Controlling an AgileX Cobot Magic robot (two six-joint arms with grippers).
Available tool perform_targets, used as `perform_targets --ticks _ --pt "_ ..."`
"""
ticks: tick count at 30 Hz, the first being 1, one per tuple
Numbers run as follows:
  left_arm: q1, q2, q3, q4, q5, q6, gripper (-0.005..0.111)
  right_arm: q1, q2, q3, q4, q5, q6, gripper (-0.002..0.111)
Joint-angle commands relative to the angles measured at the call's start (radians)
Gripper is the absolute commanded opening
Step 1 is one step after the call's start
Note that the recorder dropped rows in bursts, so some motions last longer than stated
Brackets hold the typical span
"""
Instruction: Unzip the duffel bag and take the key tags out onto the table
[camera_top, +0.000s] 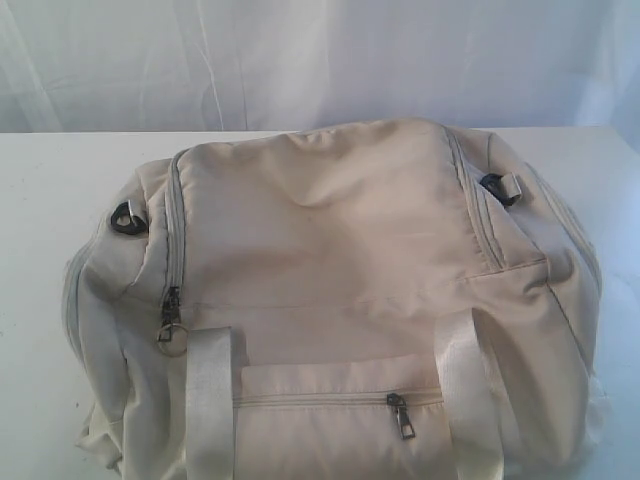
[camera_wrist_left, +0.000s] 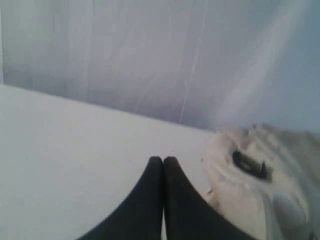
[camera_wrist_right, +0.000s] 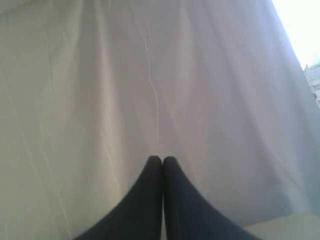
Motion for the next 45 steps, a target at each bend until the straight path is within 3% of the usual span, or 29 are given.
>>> perform_targets --ticks 1,4,6,8,12,16,21,25,34,45 --pt "0.003 -0.004 0.003 -0.008 -0.141 -0.381 0.0 0.001 -0.006 -0.002 0.038 0.124 0.16 0.0" --pt "-0.034 0.069 -0.134 0.203 0.232 -0.521 0.0 0.001 0.029 -0.06 0.038 0.347 0.193 0.0" --pt "-0.084 0.156 -0.216 0.21 0.293 -0.464 0.0 0.001 0.088 -0.106 0.038 0.43 0.191 0.0" --pt "-0.157 0.255 -0.297 0.155 0.373 -0.348 0.0 0.001 0.151 -0.154 0.038 0.495 0.186 0.0" --pt "-0.332 0.514 -0.476 -0.108 0.624 0.131 0.0 0.044 0.308 -0.274 0.057 0.658 0.079 0.0" --pt "-0.413 0.757 -0.613 -0.271 0.815 0.402 0.0 0.109 0.454 -0.376 0.187 0.82 -0.141 0.0" --pt "-0.437 0.953 -0.637 -0.406 0.784 0.474 0.0 0.159 0.632 -0.498 0.348 0.98 -0.423 0.0" --pt "-0.437 1.052 -0.637 -0.516 0.754 0.509 0.004 0.169 0.705 -0.538 0.393 0.998 -0.521 0.0" --pt "-0.437 1.206 -0.637 -0.752 0.616 0.664 0.06 0.169 0.745 -0.542 0.393 0.982 -0.55 0.0" --pt "-0.437 1.402 -0.637 -0.777 0.57 0.679 0.061 0.169 0.745 -0.542 0.399 0.961 -0.55 0.0"
